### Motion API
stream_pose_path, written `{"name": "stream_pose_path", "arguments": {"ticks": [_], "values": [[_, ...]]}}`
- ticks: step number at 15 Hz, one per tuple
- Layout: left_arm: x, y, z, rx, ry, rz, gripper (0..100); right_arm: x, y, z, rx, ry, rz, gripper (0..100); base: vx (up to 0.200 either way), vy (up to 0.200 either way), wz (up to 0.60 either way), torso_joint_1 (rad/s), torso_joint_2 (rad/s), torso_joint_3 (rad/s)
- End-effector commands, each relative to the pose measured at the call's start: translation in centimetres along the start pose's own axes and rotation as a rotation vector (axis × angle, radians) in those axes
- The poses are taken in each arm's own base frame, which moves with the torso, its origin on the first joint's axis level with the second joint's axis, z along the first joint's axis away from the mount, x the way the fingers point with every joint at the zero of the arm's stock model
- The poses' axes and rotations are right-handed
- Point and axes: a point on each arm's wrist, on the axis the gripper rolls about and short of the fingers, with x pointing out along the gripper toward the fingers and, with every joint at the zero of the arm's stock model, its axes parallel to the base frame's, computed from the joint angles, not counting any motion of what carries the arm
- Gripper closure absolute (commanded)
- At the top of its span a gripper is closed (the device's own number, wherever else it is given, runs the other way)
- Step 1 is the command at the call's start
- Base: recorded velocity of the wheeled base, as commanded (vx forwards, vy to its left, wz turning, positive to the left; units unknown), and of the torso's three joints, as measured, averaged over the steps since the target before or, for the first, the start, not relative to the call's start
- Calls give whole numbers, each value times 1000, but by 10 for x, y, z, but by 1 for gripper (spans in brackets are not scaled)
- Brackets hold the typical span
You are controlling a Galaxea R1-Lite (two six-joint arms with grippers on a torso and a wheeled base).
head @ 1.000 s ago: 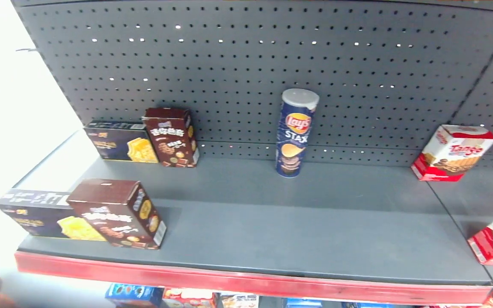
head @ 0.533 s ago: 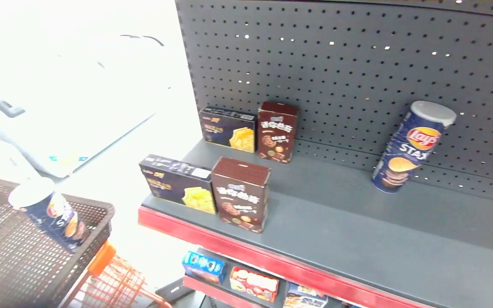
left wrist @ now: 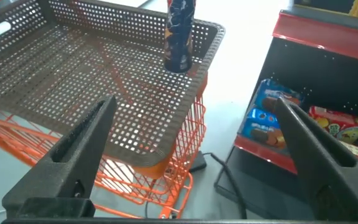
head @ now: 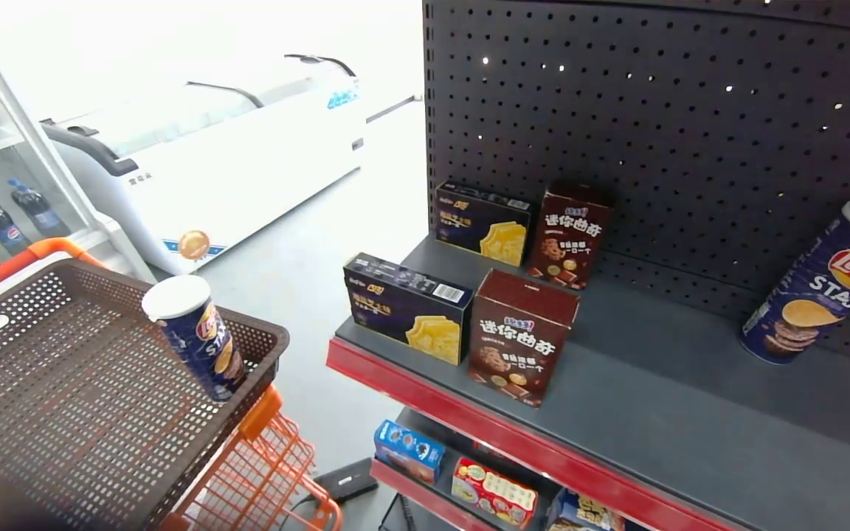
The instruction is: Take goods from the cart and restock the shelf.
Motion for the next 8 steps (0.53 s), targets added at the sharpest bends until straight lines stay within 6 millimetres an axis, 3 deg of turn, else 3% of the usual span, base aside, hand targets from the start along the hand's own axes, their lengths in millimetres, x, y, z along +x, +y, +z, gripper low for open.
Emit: {"name": "stream_pose_path", "arguments": {"ticks": [1, 4, 5, 8], "values": [[0, 0, 0, 1, 0, -3, 0, 0, 0, 0, -1, 0, 0, 0, 0, 0, 0, 0, 0, 0], [-1, 0, 5, 14, -22, -21, 0, 0, 0, 0, 1, 1, 1, 0, 0, 0, 0, 0, 0, 0], [-9, 0, 27, 63, -70, -16, 0, 0, 0, 0, -1, 1, 1, 0, 0, 0, 0, 0, 0, 0], [-1, 1, 64, 84, 77, 65, 0, 0, 0, 0, 1, 1, 1, 0, 0, 0, 0, 0, 0, 0]]}}
